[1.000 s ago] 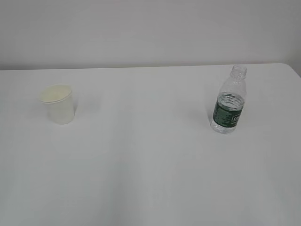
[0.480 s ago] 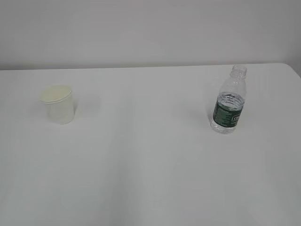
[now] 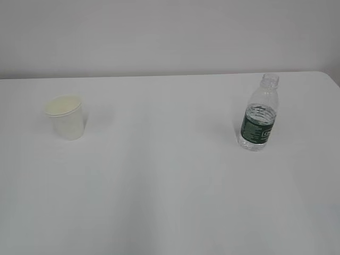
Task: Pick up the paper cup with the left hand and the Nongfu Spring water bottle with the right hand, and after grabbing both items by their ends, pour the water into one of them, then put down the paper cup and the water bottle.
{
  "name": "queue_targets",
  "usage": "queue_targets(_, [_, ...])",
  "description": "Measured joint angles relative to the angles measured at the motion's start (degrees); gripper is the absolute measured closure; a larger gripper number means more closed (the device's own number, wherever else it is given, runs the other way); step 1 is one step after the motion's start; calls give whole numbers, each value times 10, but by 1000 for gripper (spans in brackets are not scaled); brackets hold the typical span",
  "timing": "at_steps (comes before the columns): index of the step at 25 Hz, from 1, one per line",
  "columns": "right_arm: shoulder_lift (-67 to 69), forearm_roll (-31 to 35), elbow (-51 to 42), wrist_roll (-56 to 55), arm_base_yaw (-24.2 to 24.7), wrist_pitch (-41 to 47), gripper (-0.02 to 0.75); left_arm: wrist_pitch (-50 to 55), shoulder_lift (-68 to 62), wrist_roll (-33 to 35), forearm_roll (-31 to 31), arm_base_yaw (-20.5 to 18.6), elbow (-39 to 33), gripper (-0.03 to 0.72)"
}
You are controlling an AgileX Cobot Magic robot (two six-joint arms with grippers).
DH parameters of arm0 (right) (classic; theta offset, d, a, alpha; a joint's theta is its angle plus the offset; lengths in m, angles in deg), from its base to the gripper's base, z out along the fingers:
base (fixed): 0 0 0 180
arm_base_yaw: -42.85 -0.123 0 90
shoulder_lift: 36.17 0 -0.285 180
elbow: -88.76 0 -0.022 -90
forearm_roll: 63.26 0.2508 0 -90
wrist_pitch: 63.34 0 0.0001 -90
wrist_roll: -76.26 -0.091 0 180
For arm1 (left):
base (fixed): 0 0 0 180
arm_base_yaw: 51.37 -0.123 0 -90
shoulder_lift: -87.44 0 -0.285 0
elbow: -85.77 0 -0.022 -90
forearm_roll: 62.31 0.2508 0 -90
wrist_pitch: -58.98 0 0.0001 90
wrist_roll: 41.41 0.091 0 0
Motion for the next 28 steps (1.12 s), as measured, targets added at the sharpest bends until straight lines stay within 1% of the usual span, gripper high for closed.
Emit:
queue_targets(4, [14,0,0,0,0,-22,164,-36,-39,0,0,0,0,101])
queue_targets(11, [86,0,0,0,0,-101,164,-104,-95,10,0,0,0,101])
queue_targets(17, [144,0,0,0,0,-162,164,-140,-132,18,0,0,0,101])
queue_targets(23, [186,0,0,0,0,-220,164,-211,-183,29,7,0,0,101])
queue_targets(28, [218,-17,0,0,0,-260,164,-250,-227,30,2,0,0,101])
